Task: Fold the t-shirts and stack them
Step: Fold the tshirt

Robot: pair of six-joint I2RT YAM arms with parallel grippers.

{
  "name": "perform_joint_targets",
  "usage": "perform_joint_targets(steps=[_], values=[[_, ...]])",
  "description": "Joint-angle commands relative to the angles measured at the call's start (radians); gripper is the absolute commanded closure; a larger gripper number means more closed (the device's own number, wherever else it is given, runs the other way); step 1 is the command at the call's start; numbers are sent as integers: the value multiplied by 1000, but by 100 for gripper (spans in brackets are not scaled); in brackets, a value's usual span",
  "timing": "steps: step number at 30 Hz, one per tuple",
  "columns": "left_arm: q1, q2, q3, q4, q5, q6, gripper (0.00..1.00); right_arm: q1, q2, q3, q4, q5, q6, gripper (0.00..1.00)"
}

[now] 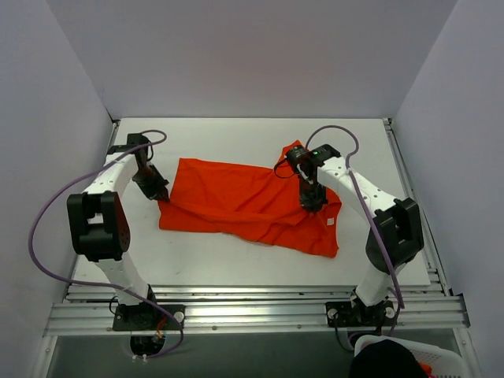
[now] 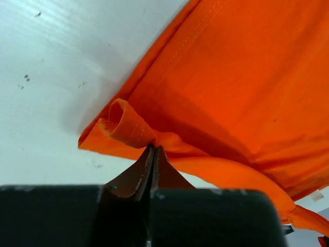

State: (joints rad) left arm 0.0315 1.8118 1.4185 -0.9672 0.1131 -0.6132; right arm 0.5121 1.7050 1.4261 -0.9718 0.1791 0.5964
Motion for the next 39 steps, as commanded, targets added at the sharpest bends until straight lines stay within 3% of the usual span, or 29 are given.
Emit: perform_joint_targets(steps=[1,13,15,16,17,20,21,22,26,29,33,39], values=[[-10,50,82,47,28,41,98,-30,60,63,-18,48,-75,100],[-68,308,284,12,79,121,98,-70,318,194,13,117,-116,100],[-71,345,325,7,89,132,86,-80,370,238,-5,172,-95,100],[-71,357,339,5,95,136,75,-86,384,255,-8,183,-90,98],[-71,362,371,5,94,138,57,-93,398,270,-13,194,-86,94],[-71,374,436,-13,82,150,46,-127,441,342,-41,243,-55,41],[-71,374,482,-24,76,153,44,-145,455,361,-56,262,-49,11],[-70,365,502,-40,65,155,43,-153,459,399,-67,273,-38,0],[-62,279,540,-53,8,145,38,-170,444,470,-129,322,-6,0],[-51,167,504,-62,-36,121,37,-162,337,453,-146,275,20,0],[-51,-3,312,-71,-53,58,37,-112,171,308,-137,156,40,0],[-54,-242,-165,47,40,-26,38,-43,-73,-82,-58,-81,108,2]])
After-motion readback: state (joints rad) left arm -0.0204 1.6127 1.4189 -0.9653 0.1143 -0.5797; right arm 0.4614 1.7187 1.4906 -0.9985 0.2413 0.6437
